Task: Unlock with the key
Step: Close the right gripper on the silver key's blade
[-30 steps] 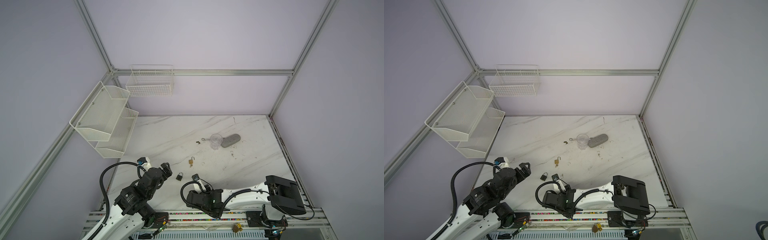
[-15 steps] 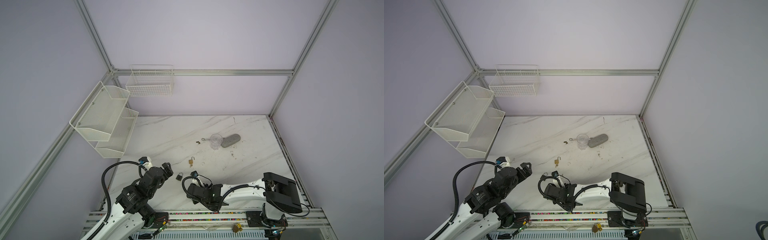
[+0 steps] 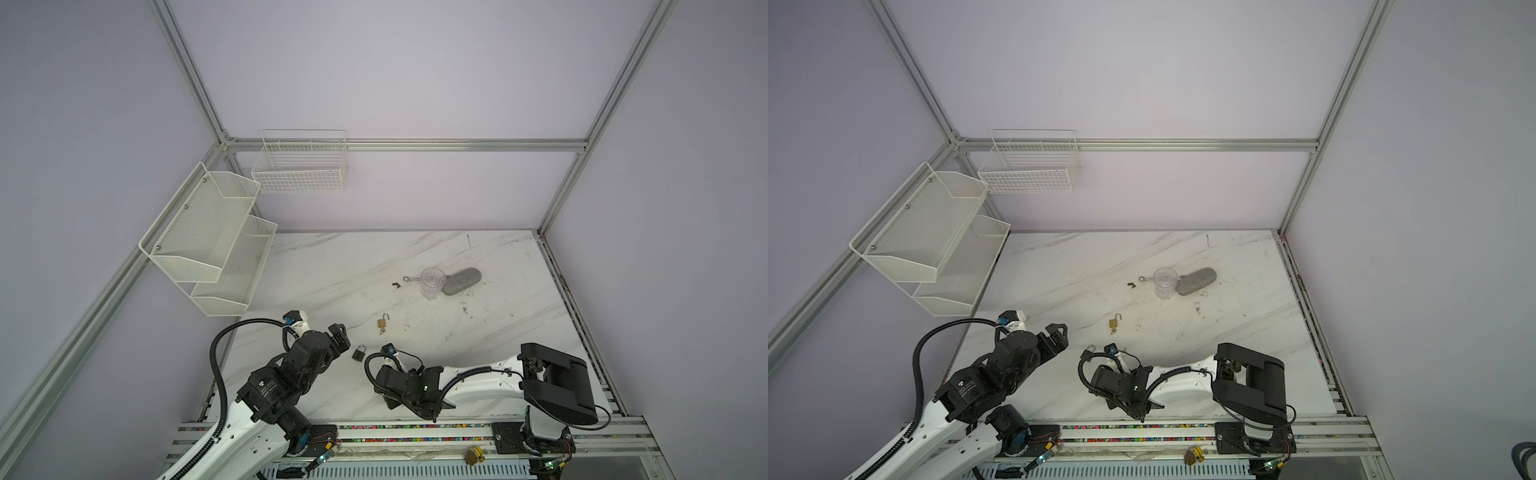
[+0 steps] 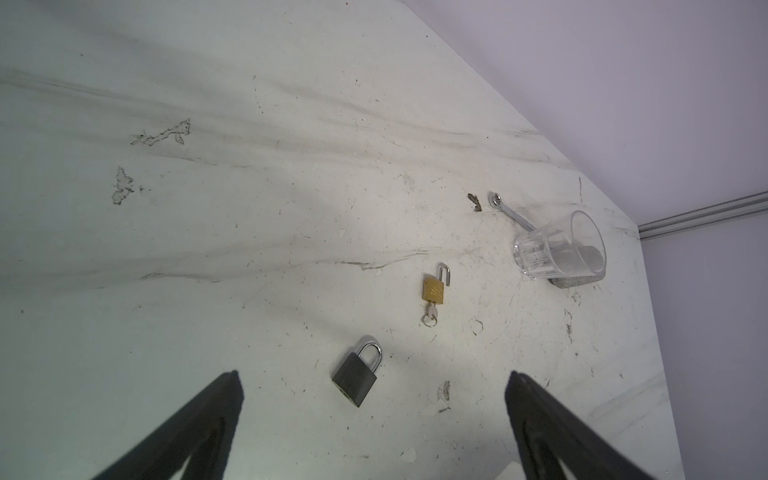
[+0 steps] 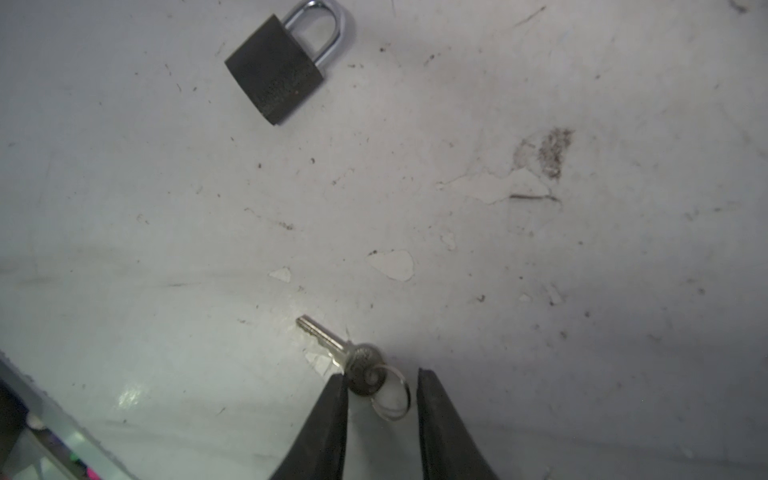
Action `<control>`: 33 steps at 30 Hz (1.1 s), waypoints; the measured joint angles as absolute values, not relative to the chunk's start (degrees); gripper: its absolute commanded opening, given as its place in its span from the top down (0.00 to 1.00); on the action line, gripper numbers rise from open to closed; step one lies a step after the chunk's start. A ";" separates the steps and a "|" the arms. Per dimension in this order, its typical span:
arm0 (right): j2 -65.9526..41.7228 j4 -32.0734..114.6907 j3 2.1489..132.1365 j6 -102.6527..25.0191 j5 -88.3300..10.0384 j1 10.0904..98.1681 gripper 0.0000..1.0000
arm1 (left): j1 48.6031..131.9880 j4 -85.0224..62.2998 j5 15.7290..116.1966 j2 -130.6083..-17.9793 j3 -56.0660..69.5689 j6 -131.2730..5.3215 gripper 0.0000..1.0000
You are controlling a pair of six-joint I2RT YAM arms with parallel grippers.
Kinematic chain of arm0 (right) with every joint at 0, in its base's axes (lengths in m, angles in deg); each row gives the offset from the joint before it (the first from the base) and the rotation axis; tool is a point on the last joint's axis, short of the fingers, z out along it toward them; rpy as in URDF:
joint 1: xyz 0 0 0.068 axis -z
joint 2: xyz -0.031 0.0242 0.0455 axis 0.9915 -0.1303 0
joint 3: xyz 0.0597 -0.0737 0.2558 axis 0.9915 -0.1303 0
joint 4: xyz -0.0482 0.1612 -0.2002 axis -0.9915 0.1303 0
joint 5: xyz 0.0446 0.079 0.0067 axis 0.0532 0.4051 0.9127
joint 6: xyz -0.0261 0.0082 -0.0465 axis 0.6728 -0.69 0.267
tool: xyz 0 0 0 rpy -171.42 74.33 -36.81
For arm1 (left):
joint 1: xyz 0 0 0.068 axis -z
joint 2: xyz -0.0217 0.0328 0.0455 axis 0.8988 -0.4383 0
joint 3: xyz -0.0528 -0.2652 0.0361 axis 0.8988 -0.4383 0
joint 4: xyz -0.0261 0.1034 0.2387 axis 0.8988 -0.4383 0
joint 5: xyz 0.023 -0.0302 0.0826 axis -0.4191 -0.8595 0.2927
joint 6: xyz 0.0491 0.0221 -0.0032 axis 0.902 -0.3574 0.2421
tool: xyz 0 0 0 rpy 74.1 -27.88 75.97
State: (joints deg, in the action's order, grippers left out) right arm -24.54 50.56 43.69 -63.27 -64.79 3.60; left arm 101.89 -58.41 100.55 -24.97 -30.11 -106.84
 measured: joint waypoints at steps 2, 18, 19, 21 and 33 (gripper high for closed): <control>-24.93 50.63 44.11 -63.31 -64.88 3.60 0.70 | 101.89 -58.39 100.39 -24.97 -30.14 -106.84 0.00; -26.66 50.52 45.86 -64.21 -66.28 3.31 0.86 | 101.89 -57.97 99.85 -24.75 -30.40 -106.86 0.00; -26.64 50.52 45.86 -64.23 -66.28 3.31 0.87 | 101.89 -57.97 99.80 -24.75 -30.40 -106.86 0.00; -26.57 50.50 45.81 -64.14 -66.17 3.31 0.89 | 101.89 -57.89 99.78 -24.73 -30.40 -106.86 0.00; -24.82 48.38 43.84 -63.62 -64.47 3.23 0.99 | 101.89 -56.33 98.99 -24.77 -30.49 -107.03 0.00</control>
